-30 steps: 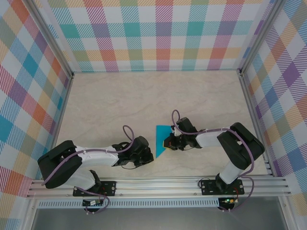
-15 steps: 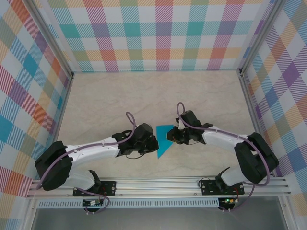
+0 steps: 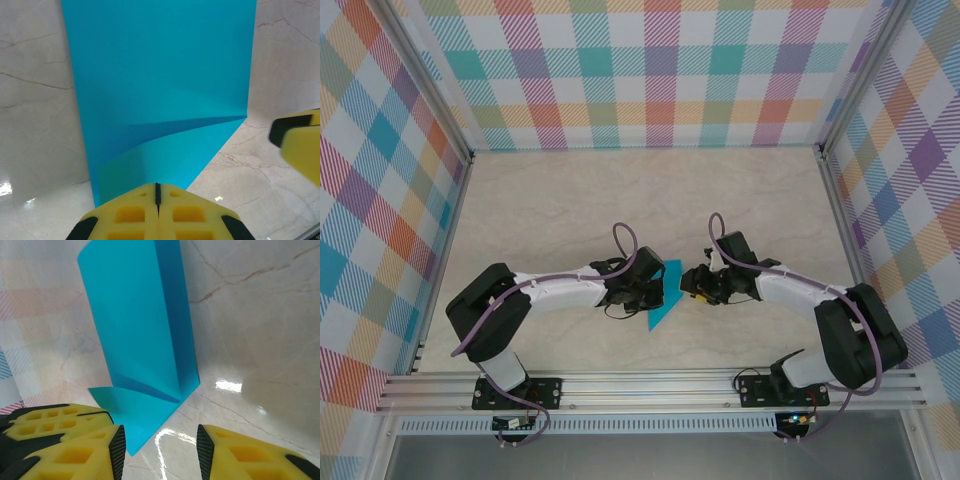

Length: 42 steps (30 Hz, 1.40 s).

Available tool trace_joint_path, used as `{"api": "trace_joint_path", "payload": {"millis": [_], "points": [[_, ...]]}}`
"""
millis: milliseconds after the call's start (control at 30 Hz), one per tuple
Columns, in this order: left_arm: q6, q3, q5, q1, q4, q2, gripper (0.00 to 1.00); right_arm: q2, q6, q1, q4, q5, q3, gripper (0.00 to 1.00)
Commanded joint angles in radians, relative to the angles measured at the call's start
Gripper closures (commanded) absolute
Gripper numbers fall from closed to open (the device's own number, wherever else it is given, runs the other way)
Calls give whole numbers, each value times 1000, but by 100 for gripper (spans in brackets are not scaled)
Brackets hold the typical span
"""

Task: Fold a paper plane with a square sheet of paper (pick it up from the middle)
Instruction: Third fold the triangle at the center of the table, then fourth fold the wing at the center of the table.

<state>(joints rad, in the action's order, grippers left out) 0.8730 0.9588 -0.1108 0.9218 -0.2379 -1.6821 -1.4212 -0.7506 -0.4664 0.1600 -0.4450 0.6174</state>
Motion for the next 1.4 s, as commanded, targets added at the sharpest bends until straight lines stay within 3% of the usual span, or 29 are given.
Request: {"api": "trace_joint_path", "payload": {"millis": [0, 367, 700, 1133, 1367], "points": [[-17, 12, 17, -17, -32, -2, 99, -51, 1, 2, -67, -81, 1, 56], [-17, -26, 22, -21, 5, 25, 98, -128, 21, -1, -155, -195, 30, 59], [1, -96, 85, -21, 34, 126, 93, -182, 186, -3, -60, -238, 89, 61], [5, -155, 130, -21, -13, 234, 89, -310, 235, -27, -77, -284, 157, 73], [-10, -176, 140, -21, -22, 259, 87, -306, 147, -42, -144, -257, 127, 87]]}}
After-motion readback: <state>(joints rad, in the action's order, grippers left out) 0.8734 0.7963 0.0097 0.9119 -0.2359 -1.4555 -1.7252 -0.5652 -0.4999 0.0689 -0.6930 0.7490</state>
